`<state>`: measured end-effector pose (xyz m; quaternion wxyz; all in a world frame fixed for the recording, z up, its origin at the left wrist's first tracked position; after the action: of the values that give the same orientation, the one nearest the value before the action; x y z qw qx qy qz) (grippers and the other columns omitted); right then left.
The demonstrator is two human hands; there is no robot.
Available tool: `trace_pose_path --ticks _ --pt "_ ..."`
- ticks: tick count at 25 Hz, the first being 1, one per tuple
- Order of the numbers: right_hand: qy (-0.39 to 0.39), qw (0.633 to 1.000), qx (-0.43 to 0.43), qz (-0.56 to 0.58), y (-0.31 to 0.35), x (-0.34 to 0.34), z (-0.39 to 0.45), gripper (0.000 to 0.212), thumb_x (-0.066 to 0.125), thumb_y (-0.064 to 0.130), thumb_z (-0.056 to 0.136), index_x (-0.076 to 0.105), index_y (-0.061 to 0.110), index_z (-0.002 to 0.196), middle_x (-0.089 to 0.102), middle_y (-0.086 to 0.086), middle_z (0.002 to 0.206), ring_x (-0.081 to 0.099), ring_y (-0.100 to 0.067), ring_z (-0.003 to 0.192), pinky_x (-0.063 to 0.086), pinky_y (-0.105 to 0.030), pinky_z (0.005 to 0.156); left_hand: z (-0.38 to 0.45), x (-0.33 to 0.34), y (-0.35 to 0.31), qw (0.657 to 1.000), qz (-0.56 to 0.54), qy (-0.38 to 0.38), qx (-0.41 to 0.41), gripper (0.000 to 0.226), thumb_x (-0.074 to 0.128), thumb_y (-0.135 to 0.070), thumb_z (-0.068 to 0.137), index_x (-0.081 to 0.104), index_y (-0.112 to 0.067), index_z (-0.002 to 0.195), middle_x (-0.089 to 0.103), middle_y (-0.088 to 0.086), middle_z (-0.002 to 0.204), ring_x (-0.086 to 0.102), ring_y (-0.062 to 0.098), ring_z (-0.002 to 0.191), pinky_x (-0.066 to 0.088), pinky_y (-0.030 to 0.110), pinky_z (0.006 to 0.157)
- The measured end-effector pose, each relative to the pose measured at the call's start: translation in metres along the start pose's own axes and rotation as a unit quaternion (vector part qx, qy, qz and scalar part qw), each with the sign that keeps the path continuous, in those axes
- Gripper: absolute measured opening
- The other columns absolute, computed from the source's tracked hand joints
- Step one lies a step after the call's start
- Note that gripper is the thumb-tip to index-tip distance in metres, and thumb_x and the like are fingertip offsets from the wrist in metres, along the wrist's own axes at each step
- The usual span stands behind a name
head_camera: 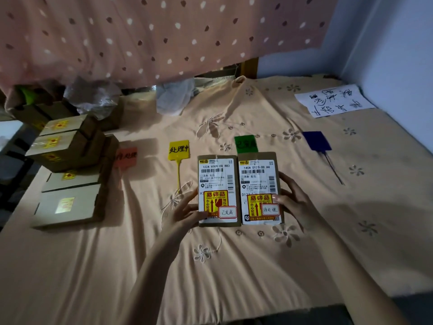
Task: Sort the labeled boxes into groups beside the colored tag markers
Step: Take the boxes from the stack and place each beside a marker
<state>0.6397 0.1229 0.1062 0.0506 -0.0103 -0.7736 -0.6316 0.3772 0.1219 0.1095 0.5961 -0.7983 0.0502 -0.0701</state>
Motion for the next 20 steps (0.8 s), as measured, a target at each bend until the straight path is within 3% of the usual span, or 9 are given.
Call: trace_pose_path --ticks 2,5,9,12,20 --pt "-0.007 1.0 0.006 -0.002 -0.002 0.001 0.005 0.063 0.067 0.029 0.067 0.043 0.043 0.123 0.074 -0.006 0.093 0.072 -0.017 0.087 0.057 -0.024 0.069 0.008 -0.002 -0.001 1.0 -0.004 0.011 0.003 0.063 0.072 -0.026 0.058 0.057 -0.047 0.115 0.074 0.007 0.105 0.069 0.017 0.099 0.053 0.035 0.085" --pt "-0.019 1.0 0.009 -0.013 -0.001 -0.001 0.012 0.063 0.059 0.02 0.075 0.039 0.035 0.132 0.071 -0.007 0.097 0.071 -0.016 0.086 0.057 -0.024 0.068 0.02 -0.004 -0.002 1.0 -0.008 0.017 0.005 0.058 0.067 -0.016 0.067 0.056 -0.046 0.115 0.074 0.002 0.103 0.069 0.015 0.098 0.055 0.032 0.084" --pt "-0.06 0.998 0.016 -0.032 0.001 -0.016 0.013 0.049 0.054 0.007 0.09 0.042 0.041 0.123 0.074 -0.001 0.09 0.072 -0.012 0.081 0.058 -0.023 0.066 0.04 0.008 0.001 0.999 -0.015 0.036 -0.007 0.055 0.067 -0.004 0.079 0.054 -0.039 0.119 0.076 -0.005 0.089 0.071 0.007 0.085 0.056 0.021 0.069" --pt "-0.105 0.993 0.027 -0.036 -0.002 -0.044 0.007 0.045 0.054 0.012 0.09 0.047 0.051 0.112 0.076 0.005 0.09 0.072 -0.016 0.084 0.06 -0.03 0.072 0.055 0.038 0.006 0.998 -0.021 0.057 -0.021 0.052 0.067 -0.01 0.08 0.054 -0.033 0.125 0.076 -0.002 0.087 0.071 0.008 0.083 0.056 0.02 0.065" --pt "-0.143 0.989 0.022 -0.026 0.003 -0.141 0.003 0.044 0.054 0.008 0.089 0.05 0.045 0.112 0.075 0.014 0.089 0.072 -0.009 0.081 0.059 -0.023 0.064 0.087 0.136 0.029 0.995 -0.039 0.051 -0.08 0.038 0.06 -0.01 0.087 0.057 -0.019 0.124 0.071 0.004 0.102 0.069 0.012 0.083 0.056 0.02 0.068"
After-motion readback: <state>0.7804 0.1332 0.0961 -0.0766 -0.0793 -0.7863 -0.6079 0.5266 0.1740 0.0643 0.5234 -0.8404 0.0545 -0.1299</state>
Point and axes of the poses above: each hand's wrist, its own z-axis towards the middle knuckle, its own x-axis out of the palm, y = z × x, the point moved 6 cm from there along z, towards the middle knuckle
